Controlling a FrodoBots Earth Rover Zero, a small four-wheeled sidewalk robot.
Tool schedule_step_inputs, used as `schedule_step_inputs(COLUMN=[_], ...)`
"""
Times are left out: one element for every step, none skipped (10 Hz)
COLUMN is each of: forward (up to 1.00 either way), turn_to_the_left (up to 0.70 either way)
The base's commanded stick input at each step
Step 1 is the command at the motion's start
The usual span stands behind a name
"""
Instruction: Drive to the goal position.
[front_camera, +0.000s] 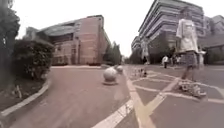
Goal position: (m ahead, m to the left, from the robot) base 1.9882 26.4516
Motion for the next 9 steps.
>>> schedule_step_inputs(forward=[0.7,0.7,0.7,0.7,0.7,0.7,0.66,0.55,0.45], turn_to_the_left=[0.14,0.14,0.14,0.14,0.14,0.14,0.16,0.22,0.27])
